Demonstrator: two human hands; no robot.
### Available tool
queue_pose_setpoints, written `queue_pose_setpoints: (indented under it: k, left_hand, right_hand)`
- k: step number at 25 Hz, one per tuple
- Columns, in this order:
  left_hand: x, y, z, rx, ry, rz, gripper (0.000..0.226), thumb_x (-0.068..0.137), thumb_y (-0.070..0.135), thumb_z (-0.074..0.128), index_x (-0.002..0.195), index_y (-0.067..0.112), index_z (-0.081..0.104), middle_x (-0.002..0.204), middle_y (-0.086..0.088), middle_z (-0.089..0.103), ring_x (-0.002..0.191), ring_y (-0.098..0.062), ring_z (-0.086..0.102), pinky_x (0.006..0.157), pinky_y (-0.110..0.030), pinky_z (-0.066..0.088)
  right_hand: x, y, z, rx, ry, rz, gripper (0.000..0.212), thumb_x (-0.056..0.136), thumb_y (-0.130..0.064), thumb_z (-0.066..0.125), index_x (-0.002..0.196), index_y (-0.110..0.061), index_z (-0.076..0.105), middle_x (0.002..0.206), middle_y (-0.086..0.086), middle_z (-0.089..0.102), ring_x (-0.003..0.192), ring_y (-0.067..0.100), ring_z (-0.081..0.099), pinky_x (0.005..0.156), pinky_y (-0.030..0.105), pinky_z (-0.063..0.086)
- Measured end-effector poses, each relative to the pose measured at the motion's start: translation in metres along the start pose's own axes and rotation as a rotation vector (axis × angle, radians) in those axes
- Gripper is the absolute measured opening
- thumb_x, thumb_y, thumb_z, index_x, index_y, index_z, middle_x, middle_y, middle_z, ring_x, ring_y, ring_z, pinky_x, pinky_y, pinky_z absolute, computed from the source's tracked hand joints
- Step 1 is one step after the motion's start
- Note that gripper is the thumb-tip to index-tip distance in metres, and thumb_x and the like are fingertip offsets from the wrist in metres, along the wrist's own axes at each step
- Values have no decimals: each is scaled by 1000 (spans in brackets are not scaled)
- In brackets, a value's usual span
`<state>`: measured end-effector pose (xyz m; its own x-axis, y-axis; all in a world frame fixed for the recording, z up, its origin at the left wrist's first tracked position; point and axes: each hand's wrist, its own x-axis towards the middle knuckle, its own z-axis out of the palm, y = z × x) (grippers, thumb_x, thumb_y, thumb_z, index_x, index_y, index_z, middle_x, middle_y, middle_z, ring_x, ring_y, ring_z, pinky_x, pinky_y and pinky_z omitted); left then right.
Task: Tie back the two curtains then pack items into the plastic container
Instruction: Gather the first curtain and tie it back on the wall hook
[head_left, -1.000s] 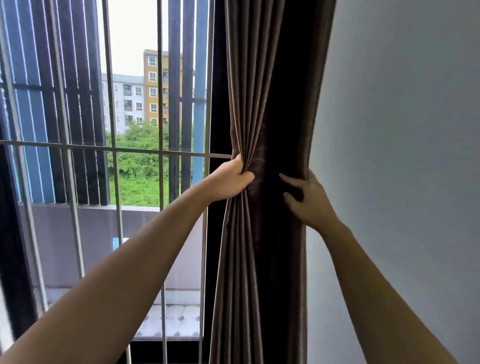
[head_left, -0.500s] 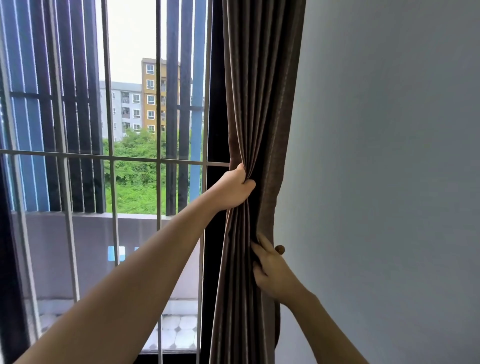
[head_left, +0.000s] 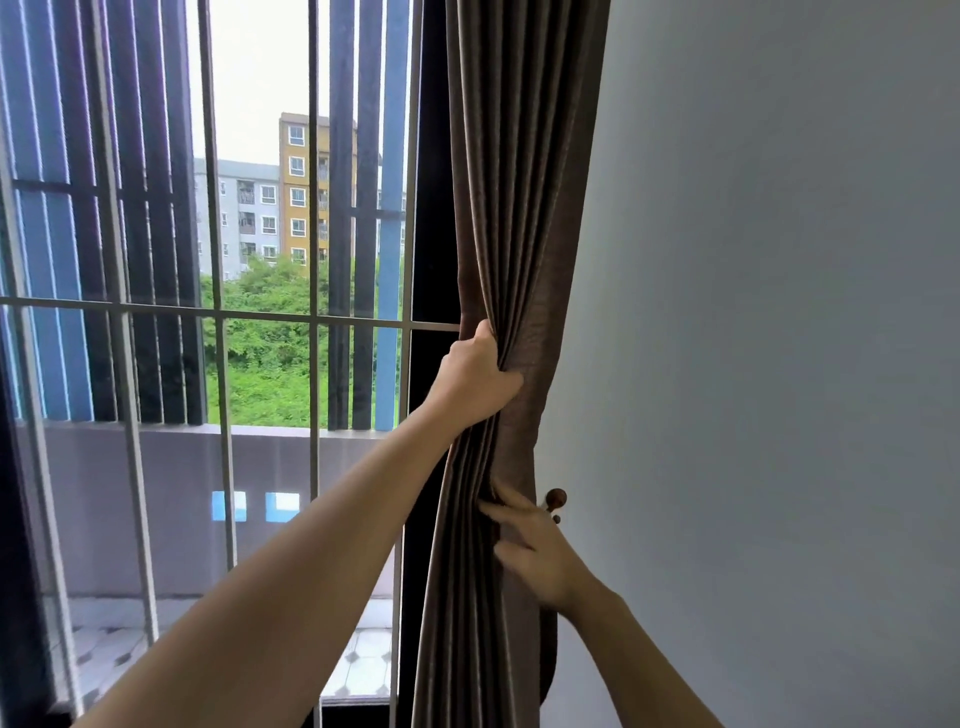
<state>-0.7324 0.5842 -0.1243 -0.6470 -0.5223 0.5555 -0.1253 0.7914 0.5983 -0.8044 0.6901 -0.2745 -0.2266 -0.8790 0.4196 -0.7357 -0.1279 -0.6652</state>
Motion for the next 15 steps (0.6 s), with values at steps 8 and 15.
queue_pose_setpoints:
  k: [8,15]
  left_hand:
    - [-13,-6,2,-212,42,-71,28,75,10,57,103,12,61,92,-8,68,85,-23,64,74,-31,53]
    - [-12,-9,-11,-629,-33,-183,28,63,-13,41,54,12,48,36,11,47,36,-4,44,38,-11,33]
  right_hand:
    - [53,-28,-54,236,556,-27,47,99,-42,29,144,-28,25,152,-6,25,135,5,27,112,30,26]
    - [110,-36,-73,452,478,185,86,80,-78,2,145,-28,28,147,2,40,134,18,39,115,44,27]
